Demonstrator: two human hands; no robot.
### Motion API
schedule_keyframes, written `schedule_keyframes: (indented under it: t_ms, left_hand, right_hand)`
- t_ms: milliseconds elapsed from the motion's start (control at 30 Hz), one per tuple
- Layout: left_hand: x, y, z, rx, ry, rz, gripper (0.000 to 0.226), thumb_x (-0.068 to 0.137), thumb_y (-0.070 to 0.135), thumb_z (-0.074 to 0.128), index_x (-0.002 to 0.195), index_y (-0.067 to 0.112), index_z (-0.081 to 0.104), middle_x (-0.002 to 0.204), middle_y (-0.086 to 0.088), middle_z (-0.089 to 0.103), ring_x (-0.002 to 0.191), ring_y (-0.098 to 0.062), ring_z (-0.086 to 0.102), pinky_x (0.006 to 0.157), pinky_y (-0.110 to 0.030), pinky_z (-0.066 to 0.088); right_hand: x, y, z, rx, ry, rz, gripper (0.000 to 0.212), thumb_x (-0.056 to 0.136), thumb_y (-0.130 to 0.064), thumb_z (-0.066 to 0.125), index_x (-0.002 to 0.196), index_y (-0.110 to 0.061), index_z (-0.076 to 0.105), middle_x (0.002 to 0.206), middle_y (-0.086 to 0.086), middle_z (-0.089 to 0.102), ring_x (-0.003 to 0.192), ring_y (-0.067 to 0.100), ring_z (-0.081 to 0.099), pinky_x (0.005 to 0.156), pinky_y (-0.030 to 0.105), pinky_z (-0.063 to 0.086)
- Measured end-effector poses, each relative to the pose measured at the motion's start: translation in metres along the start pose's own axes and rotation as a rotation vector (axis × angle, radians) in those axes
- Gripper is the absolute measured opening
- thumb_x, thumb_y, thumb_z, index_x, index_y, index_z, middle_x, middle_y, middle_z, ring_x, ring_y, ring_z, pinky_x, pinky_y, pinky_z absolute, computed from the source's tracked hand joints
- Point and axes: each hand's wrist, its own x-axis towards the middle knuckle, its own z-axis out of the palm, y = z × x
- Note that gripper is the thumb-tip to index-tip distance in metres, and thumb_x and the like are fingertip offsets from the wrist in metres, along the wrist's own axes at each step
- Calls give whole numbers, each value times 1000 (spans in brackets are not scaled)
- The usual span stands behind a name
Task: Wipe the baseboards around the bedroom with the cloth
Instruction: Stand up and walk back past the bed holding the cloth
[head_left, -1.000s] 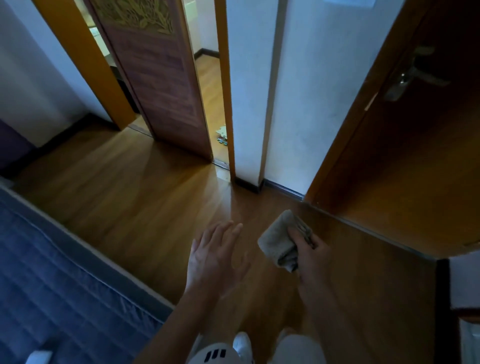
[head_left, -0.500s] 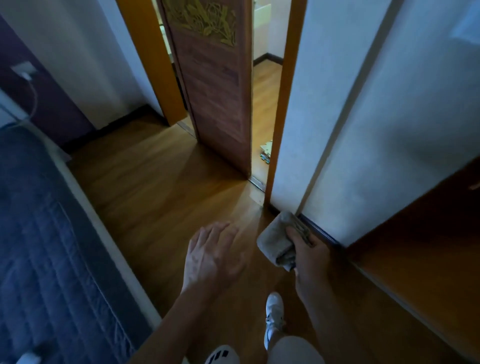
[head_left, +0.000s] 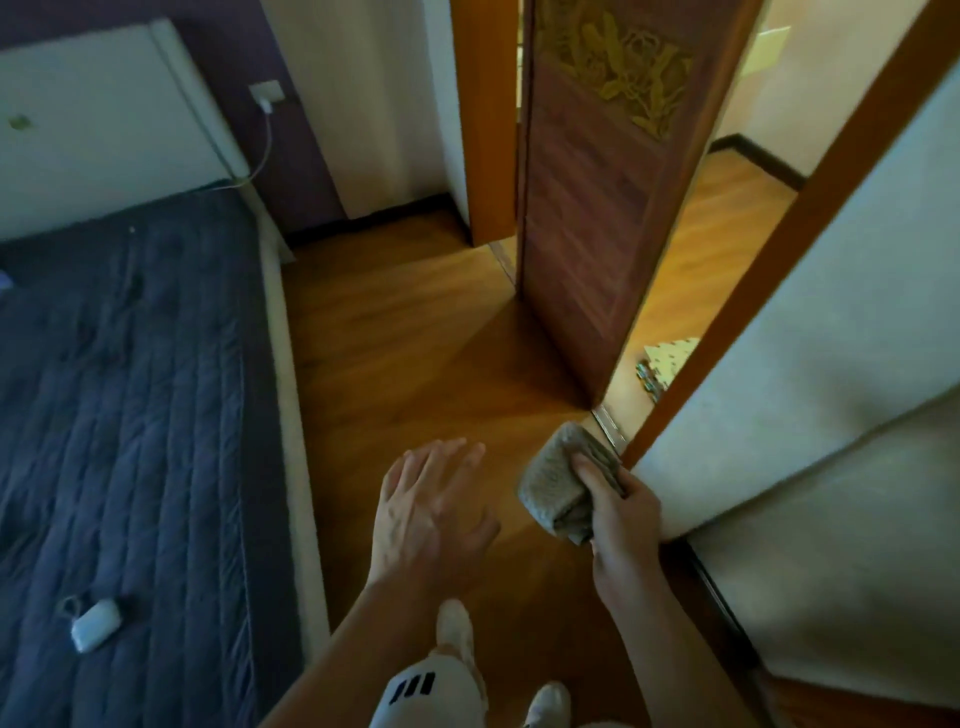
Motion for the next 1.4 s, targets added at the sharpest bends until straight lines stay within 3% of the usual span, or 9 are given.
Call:
schedule_keyframes:
  t_ms: [167, 267, 433, 700, 900, 1000, 1133, 1233, 1400]
  left_hand:
    - [41, -39, 4, 31, 30, -82, 60, 86, 53, 51, 137, 21, 61, 138, -2, 59, 128, -24, 54, 107, -51, 45]
    - [74, -68, 5, 40, 20, -145, 60, 88, 53, 50, 139, 23, 58, 140, 0, 56, 131, -22, 51, 109, -50, 43]
    - [145, -136, 0, 40, 9, -169, 64, 86, 55, 46, 142, 25, 54, 142, 1, 53, 133, -21, 48, 109, -51, 44]
    - [266, -251, -26, 40, 44, -171, 63, 88, 59, 46, 141, 26, 55, 142, 0, 54, 133, -21, 48, 110, -50, 42]
    - [328, -310, -32, 1, 42, -208, 62, 89, 57, 46, 142, 27, 54, 144, 2, 53, 135, -21, 47, 110, -51, 43]
    - [355, -333, -30, 4, 30, -228, 63, 88, 57, 47, 143, 27, 53, 144, 3, 52, 136, -20, 46, 109, -52, 43]
    - [397, -360, -27, 3, 33, -257, 63, 87, 56, 46, 142, 27, 54, 143, 3, 53, 135, -20, 46, 108, -51, 44]
    - [437, -382, -21, 10, 41, -263, 63, 87, 55, 47, 141, 26, 55, 143, 2, 54, 134, -22, 47, 109, -51, 44]
    - [523, -420, -4, 44, 63, -261, 63, 85, 53, 64, 141, 27, 55, 144, 3, 53, 134, -22, 47, 108, -50, 44]
  right_hand:
    - [41, -12, 56, -67, -110, -10, 11, 88, -18, 75, 97, -22, 72, 97, 2, 74, 88, 19, 71, 59, 30, 58]
    - [73, -16, 97, -121, -116, -23, 8, 87, -20, 77, 93, -22, 74, 96, 4, 76, 86, 22, 73, 64, 47, 62]
    - [122, -30, 185, -109, -165, -27, 13, 88, -16, 75, 101, -19, 74, 97, 0, 77, 87, 13, 75, 62, 25, 58]
    - [193, -61, 340, -118, -173, -46, 4, 87, -16, 77, 89, -20, 75, 85, -1, 77, 75, 11, 75, 51, 26, 56]
    - [239, -68, 413, -109, -179, -39, 16, 85, -20, 78, 100, -15, 76, 97, 6, 77, 89, 21, 75, 66, 35, 59]
    - [265, -69, 444, -130, -191, -31, 16, 85, -21, 78, 99, -14, 76, 98, 9, 76, 85, 25, 75, 59, 35, 58]
    - [304, -72, 487, -140, -202, -11, 7, 83, -21, 80, 90, -20, 77, 96, 5, 77, 92, 24, 74, 80, 46, 61]
    - [342, -78, 521, -163, -201, 1, 10, 81, -27, 82, 89, -23, 78, 95, 1, 78, 95, 23, 74, 85, 47, 60]
    - [414, -96, 579, -177, -213, 13, 12, 81, -26, 82, 90, -20, 78, 94, 4, 78, 95, 26, 74, 84, 47, 60]
